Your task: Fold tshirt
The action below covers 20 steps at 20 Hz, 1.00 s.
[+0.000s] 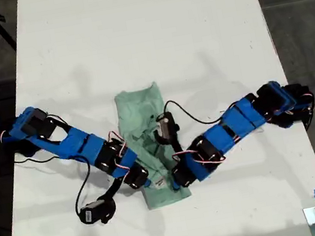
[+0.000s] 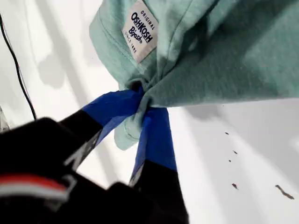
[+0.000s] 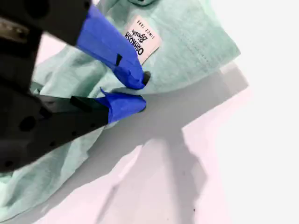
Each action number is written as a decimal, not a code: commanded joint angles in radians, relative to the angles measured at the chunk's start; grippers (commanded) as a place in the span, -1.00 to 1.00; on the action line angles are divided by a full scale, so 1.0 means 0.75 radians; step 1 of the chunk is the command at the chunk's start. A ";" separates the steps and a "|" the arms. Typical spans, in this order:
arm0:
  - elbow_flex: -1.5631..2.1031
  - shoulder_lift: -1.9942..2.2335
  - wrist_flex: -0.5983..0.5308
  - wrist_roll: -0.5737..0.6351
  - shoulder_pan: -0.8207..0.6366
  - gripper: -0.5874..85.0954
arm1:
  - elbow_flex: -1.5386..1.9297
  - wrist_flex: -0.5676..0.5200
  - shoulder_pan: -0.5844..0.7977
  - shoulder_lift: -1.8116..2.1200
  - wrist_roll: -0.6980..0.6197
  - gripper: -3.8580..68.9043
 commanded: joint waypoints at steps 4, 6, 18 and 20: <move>-0.065 0.202 0.041 0.127 -0.043 -0.99 | -0.053 -0.006 0.076 0.280 -0.186 -0.94; -0.061 0.292 0.207 0.184 -0.127 -0.99 | -0.004 0.065 0.190 0.387 -0.288 -0.94; 0.000 0.546 0.648 0.751 -0.877 -0.99 | 0.170 0.098 0.879 0.517 -0.974 -0.94; 0.035 0.560 0.665 0.779 -0.945 -0.98 | 0.207 0.067 0.941 0.517 -1.029 -0.94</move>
